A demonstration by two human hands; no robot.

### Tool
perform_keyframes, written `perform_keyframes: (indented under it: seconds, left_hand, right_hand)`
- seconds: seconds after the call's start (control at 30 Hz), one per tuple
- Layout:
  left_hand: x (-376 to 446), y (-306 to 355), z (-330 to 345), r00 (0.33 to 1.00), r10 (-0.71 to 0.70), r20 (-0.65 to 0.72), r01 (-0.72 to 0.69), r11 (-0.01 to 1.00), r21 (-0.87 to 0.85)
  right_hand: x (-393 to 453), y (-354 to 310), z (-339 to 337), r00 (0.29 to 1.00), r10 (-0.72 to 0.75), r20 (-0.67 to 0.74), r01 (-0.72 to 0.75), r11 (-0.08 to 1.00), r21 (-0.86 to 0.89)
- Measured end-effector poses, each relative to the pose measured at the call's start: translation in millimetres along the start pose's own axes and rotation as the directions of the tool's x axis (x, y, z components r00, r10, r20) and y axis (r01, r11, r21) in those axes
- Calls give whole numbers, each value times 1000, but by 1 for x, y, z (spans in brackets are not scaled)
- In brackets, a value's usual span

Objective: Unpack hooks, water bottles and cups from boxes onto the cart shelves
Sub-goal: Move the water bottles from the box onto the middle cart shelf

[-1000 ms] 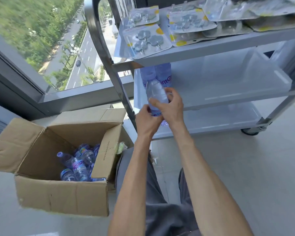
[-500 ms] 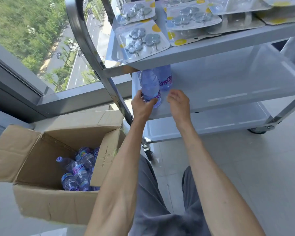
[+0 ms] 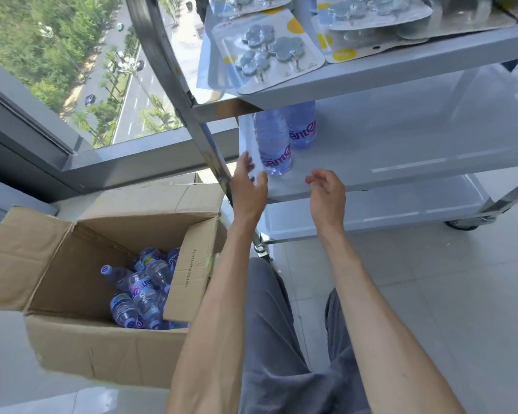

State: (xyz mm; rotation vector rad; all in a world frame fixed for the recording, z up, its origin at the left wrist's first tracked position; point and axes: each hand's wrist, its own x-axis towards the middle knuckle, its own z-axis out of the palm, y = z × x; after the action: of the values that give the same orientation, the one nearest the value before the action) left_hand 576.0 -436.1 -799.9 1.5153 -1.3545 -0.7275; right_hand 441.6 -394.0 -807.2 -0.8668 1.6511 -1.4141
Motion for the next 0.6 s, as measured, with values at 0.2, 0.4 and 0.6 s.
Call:
perform_keyframes:
  seconds: [0.2, 0.4, 0.6]
  left_hand:
    - [-62, -28, -105, 905, 103, -413, -179, 973, -149]
    - [-40, -142, -199, 517, -542, -662, 474, 826, -305]
    - [-63, -225, -211, 463, -820, -336, 861, 506, -48]
  right_hand:
    - [-47, 5, 43, 997, -36, 67, 31, 997, 72]
    - [-125, 18, 160, 897, 2, 443, 41, 995, -87]
    - [-162, 75, 205, 811, 121, 573, 170, 887, -428]
